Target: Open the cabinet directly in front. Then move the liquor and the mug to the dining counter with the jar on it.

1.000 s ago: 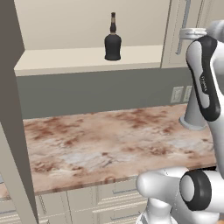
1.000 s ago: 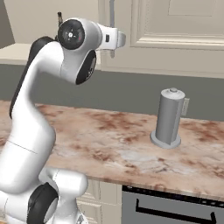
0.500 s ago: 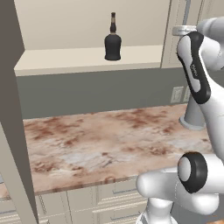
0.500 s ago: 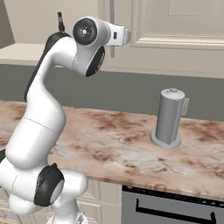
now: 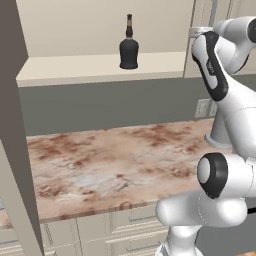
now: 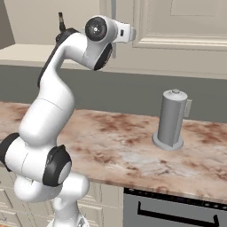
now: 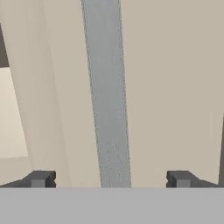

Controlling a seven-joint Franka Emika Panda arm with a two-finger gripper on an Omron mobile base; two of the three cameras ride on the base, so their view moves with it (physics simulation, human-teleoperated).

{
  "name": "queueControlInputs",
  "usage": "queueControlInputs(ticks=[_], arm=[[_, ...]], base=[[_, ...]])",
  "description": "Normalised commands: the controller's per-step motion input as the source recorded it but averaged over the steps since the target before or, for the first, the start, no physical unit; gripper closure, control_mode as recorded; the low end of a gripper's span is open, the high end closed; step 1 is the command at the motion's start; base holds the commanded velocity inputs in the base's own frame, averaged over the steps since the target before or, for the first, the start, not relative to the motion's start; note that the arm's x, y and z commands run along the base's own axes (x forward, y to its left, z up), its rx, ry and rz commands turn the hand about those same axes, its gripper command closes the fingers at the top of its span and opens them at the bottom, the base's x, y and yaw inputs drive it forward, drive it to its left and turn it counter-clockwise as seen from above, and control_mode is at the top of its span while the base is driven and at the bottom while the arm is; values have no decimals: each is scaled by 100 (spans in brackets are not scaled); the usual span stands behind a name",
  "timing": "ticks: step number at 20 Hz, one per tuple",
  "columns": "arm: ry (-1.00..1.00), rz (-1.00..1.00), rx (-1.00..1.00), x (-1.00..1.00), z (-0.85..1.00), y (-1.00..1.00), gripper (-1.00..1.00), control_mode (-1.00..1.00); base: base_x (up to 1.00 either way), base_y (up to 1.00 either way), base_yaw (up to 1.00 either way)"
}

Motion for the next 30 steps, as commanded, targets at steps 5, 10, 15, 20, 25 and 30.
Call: queueControlInputs(ticks=[5,10,15,20,25,30], arm=[[0,1,0,80,-22,0,-100,-100],[-1,0,0,23,-7,0,100,-100],[0,0,0,0,0,0,100,-100],[0,0,0,0,0,0,100,-100],[-1,0,1,-6,2,-14,100,-100],[-6,0,3,-17,9,-38,100,-100]], base=[[0,0,0],[0,0,0],[0,0,0],[0,0,0],[0,0,0],[0,0,0]])
